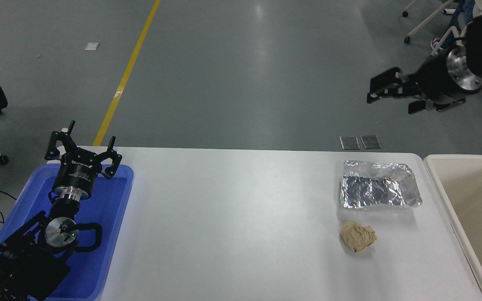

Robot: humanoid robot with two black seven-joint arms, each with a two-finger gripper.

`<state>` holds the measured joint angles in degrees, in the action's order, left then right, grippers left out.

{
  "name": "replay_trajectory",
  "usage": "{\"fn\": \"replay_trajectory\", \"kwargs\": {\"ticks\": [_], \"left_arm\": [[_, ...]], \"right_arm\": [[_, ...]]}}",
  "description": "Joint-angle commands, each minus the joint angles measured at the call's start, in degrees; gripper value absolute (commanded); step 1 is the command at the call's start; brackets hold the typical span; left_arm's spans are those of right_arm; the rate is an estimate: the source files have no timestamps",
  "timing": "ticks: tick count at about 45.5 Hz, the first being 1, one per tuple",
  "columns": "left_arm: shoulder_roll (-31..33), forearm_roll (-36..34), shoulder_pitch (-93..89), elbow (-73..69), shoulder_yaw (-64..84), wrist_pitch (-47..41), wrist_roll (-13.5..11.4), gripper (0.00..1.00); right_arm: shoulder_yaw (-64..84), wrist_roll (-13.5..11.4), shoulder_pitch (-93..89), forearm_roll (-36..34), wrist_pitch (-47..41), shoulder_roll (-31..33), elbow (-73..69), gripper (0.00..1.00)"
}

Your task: Pick up paper cup place in dustbin

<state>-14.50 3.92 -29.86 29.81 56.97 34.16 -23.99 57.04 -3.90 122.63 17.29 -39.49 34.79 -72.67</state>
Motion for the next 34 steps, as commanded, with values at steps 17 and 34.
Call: {"fn": "replay_trajectory", "kwargs": {"ticks": [17, 34], "left_arm": [[0.0, -0.05, -0.02, -0.01, -0.02, 0.02, -0.01, 1.0], [0.0, -0.05, 0.07, -0.01, -0.02, 0.02, -0.01, 1.0]], "right_arm": [[17.67, -0.14, 13.25, -0.68, -5.51, -0.16, -11.53, 1.0], [17.58, -0.14, 12.9, -0.24, -5.51, -0.08, -11.45, 1.0]]}}
